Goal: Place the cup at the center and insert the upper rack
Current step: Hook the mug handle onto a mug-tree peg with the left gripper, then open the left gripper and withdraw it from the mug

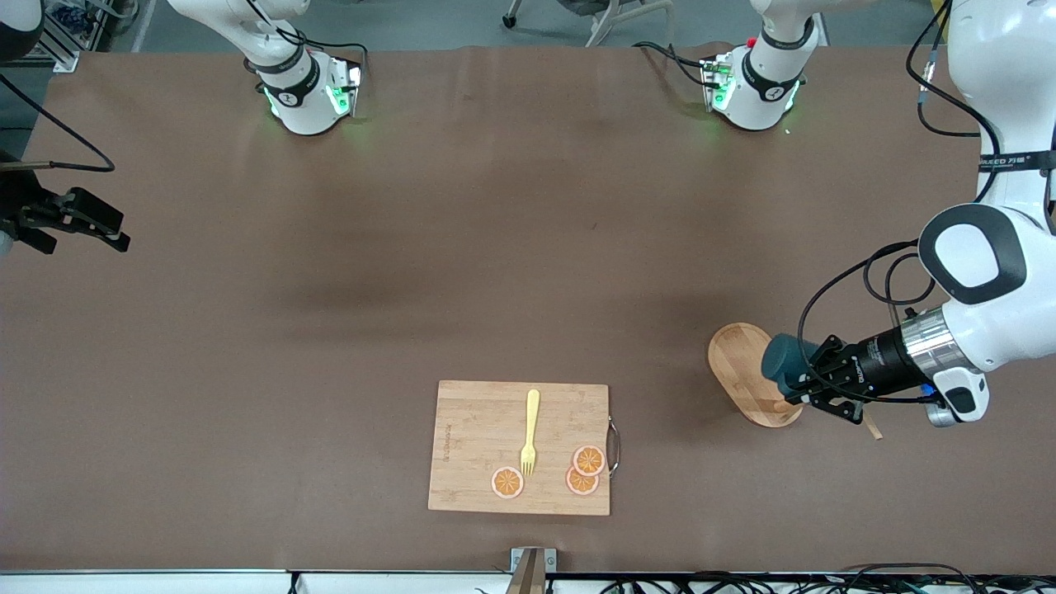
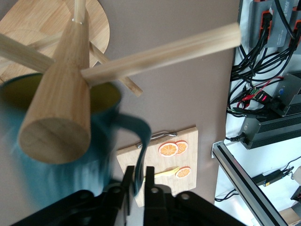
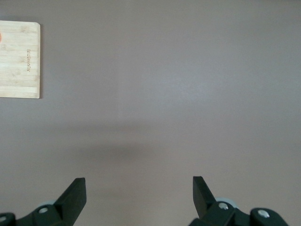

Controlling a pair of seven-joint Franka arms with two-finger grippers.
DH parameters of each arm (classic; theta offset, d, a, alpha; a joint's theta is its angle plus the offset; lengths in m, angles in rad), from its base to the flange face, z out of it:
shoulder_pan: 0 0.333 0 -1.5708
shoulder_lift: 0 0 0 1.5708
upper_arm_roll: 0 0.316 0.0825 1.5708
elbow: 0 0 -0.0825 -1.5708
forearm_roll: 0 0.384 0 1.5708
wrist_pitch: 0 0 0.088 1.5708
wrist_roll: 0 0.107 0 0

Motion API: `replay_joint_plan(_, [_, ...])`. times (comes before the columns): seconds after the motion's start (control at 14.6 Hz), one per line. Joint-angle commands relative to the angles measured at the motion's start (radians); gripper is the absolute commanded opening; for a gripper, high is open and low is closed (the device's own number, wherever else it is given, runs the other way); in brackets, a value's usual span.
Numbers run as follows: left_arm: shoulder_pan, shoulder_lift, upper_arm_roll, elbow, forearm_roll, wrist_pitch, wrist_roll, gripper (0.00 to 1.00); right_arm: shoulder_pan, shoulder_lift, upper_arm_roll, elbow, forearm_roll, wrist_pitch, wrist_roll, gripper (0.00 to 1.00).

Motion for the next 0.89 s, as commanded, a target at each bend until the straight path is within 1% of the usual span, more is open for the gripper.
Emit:
replay_joint_plan(0.0, [0.031, -0.003, -0.004, 0.0, -0.016, 0.006, 0.093, 0.79, 0.011, -0.007, 0.001, 0.001, -0.012, -0.001, -0.004, 1.0])
replay_joint_plan(0.07, [0.031, -0.004, -0.004, 0.001, -0.012, 0.006, 0.107, 0.97, 0.013, -0.008, 0.001, 0.001, -0.015, 0.005, -0.004, 1.0])
replay_joint_plan(0.14, [0.031, -0.007, -0.004, 0.004, -0.007, 0.006, 0.098, 1.0, 0.016, -0.008, 0.002, 0.002, -0.017, 0.004, -0.004, 1.0])
replay_joint_plan(0.41, [0.03, -0.018, -0.002, 0.018, 0.007, 0.006, 0.094, 1.0, 0.019, -0.008, -0.002, 0.001, -0.018, -0.002, -0.002, 1.0])
replay_joint_plan(0.55, [0.024, -0.02, -0.002, 0.041, 0.097, 0.006, 0.094, 1.0, 0.02, -0.008, -0.002, 0.001, -0.018, 0.002, -0.002, 1.0])
replay_joint_plan(0.69, [0.014, -0.042, -0.013, 0.05, 0.248, 0.004, 0.089, 1.0, 0.019, -0.008, -0.002, 0.002, -0.011, 0.005, 0.002, 1.0])
replay_joint_plan(0.76, [0.014, -0.049, -0.016, 0.049, 0.301, 0.0, 0.089, 1.0, 0.019, -0.008, -0.002, 0.004, -0.006, 0.007, 0.001, 1.0])
replay_joint_plan(0.82, [0.014, -0.056, -0.027, 0.047, 0.32, -0.005, 0.094, 1.0, 0.019, -0.008, -0.002, 0.004, -0.008, 0.007, -0.002, 1.0])
